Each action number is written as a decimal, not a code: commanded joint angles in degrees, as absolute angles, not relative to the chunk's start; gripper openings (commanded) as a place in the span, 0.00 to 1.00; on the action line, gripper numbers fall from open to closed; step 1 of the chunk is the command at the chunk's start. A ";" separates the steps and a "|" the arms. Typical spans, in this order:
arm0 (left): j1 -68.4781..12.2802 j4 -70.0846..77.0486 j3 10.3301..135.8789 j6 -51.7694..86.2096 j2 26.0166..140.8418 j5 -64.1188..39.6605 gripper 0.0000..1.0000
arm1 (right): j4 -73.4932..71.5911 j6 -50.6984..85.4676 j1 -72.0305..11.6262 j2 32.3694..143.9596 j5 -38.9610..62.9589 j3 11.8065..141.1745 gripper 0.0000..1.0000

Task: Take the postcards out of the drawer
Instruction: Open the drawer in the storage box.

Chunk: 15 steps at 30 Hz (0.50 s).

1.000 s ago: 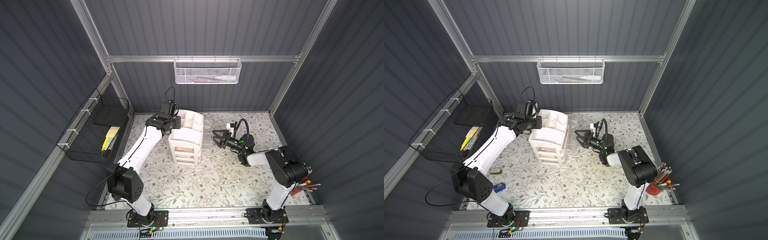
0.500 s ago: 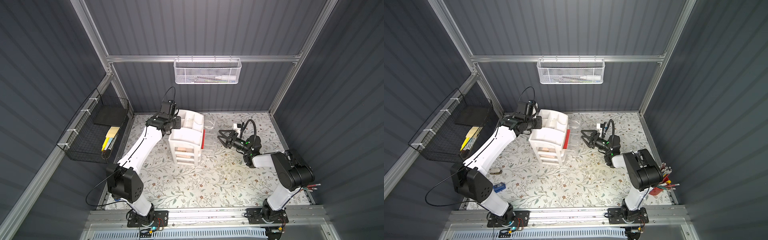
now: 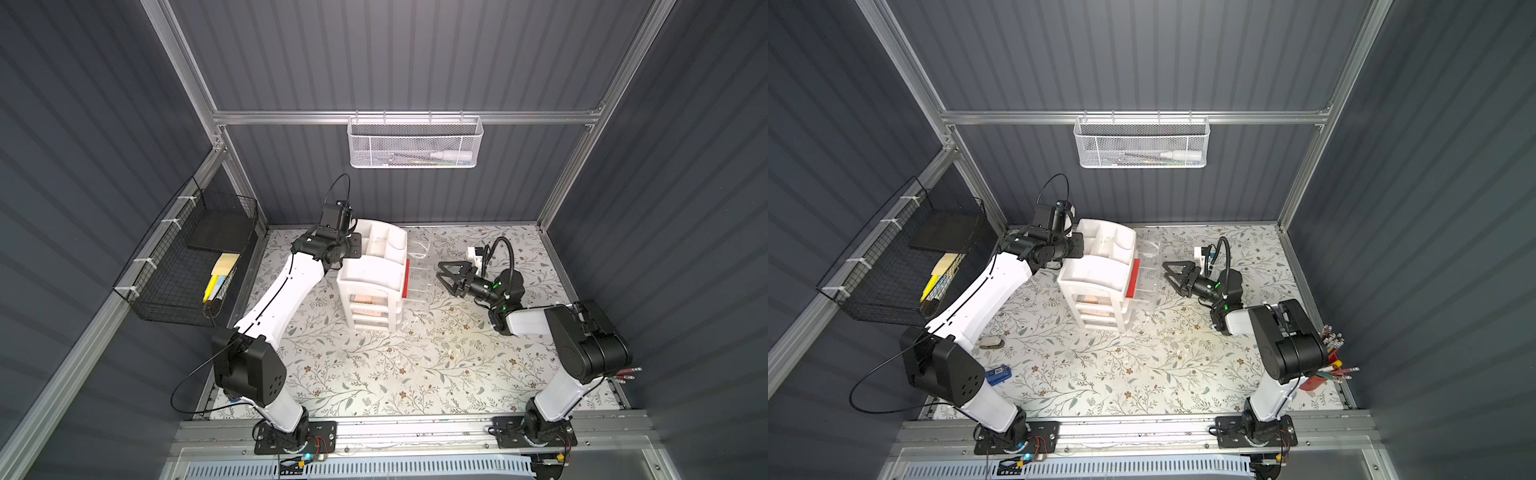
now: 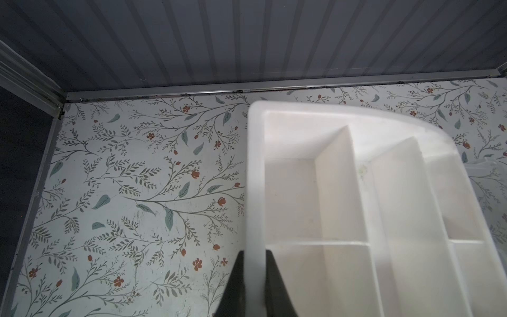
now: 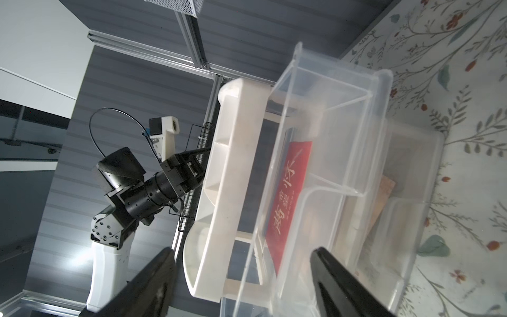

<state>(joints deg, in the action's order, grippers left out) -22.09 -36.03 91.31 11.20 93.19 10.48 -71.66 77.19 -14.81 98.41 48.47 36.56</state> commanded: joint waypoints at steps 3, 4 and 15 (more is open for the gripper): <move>-22.24 -40.61 88.78 10.51 93.71 11.43 0.00 | -57.76 68.54 -16.73 95.92 49.82 40.16 0.80; -22.24 -40.53 88.72 10.46 93.69 11.43 0.00 | -55.21 67.31 -17.15 95.46 49.67 40.67 0.80; -22.24 -40.25 88.22 10.28 93.60 11.16 0.00 | -51.15 66.23 -18.19 95.40 48.95 42.80 0.68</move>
<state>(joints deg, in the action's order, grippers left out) -22.09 -35.48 90.80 11.20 92.95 10.46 -51.83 67.11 -18.06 95.66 48.66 41.87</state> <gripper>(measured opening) 0.121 0.682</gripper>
